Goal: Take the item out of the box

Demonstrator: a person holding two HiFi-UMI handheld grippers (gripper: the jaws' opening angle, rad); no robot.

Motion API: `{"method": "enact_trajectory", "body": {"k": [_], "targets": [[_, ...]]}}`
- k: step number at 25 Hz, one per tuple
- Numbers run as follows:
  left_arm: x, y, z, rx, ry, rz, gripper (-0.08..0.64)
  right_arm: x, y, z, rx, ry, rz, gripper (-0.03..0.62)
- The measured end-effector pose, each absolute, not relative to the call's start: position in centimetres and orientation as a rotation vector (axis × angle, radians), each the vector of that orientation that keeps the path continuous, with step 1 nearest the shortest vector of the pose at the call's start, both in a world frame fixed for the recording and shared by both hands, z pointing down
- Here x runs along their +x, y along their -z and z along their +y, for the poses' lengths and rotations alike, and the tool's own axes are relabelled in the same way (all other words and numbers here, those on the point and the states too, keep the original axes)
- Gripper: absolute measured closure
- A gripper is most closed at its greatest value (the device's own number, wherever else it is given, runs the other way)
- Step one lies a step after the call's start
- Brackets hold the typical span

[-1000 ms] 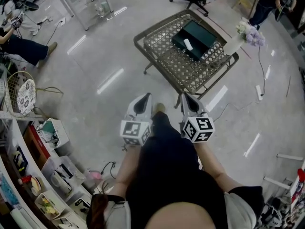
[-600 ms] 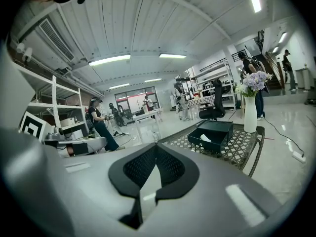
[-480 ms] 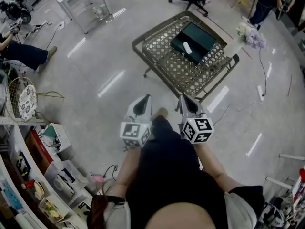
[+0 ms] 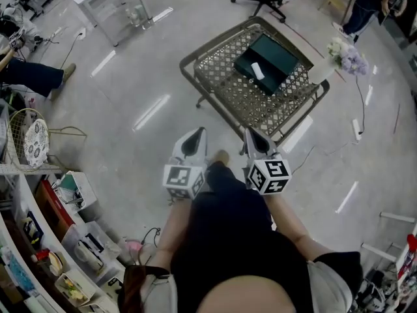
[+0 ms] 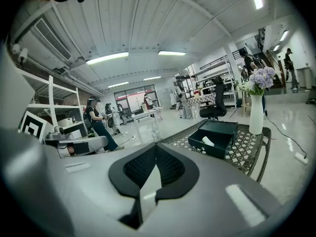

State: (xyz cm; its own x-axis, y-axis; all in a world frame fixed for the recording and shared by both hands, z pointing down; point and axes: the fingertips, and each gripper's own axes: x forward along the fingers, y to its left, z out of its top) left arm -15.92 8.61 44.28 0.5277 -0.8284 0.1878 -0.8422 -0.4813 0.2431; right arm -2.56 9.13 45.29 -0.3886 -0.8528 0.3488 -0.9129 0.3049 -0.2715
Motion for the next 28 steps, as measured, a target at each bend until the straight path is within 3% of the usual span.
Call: {"method": "enact_trajectory", "body": {"k": [28], "targets": [[-13.2, -45.5, -5.7, 2.467, -0.117, -1.315, 0.549, -0.5, -47.2, -3.8, 1.678, -0.738, -2.371, 0.592]]}}
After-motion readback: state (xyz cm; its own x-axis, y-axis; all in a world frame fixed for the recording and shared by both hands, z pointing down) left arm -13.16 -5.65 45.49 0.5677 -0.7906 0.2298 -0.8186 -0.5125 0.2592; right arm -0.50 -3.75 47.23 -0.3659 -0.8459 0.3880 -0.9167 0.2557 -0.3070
